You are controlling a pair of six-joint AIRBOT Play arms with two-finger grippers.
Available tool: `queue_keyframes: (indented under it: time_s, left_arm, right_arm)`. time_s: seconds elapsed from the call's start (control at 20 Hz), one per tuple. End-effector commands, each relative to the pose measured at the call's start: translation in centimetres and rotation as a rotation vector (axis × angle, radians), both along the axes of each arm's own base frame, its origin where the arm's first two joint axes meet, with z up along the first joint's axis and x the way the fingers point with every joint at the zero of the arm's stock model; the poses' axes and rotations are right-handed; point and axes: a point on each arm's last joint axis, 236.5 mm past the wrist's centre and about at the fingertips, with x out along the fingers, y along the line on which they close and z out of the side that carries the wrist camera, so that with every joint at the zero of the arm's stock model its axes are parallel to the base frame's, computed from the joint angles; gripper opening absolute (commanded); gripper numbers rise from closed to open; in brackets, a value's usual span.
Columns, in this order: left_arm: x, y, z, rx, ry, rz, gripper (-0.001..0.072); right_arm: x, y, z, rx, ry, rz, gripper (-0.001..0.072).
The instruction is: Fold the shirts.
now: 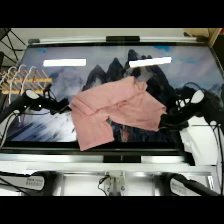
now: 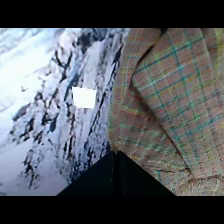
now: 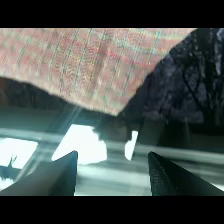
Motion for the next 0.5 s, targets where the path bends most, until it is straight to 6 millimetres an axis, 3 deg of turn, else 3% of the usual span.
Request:
queue_keyframes:
  time_s: [0.0, 0.2, 0.25, 0.3, 0.35, 0.4, 0.45]
  left_arm:
    - [-1.3, -0.7, 0.6, -0.022, 0.027, -0.054, 0.0028]
    - [-1.5, -0.8, 0.9, -0.026, 0.028, -0.060, 0.0028]
    - [-1.5, -0.8, 0.9, -0.026, 0.028, -0.060, 0.0028]
    - [-1.5, -0.9, 0.9, -0.026, 0.029, -0.061, 0.0028]
    - [-1.6, -0.9, 0.9, -0.028, 0.033, -0.064, 0.0028]
    - [-1.7, -0.9, 0.9, -0.030, 0.037, -0.066, 0.0028]
    - [-1.8, -1.0, 0.9, -0.031, 0.040, -0.069, 0.0028]
  right_arm:
    - [2.5, 0.0, -3.3, -0.011, -0.130, -0.122, 0.0552]
    - [3.6, 1.1, -5.0, 0.043, -0.114, -0.182, 0.0551]
    - [3.7, 1.2, -5.5, 0.048, -0.113, -0.180, 0.0521]
    - [4.1, 1.2, -5.5, 0.048, -0.130, -0.179, 0.0288]
    - [4.7, 1.0, -5.3, 0.043, -0.156, -0.186, 0.0110]
    - [5.2, 0.9, -5.0, 0.038, -0.180, -0.188, 0.0047]
    - [5.8, 0.7, -4.6, 0.032, -0.216, -0.183, 0.0048]
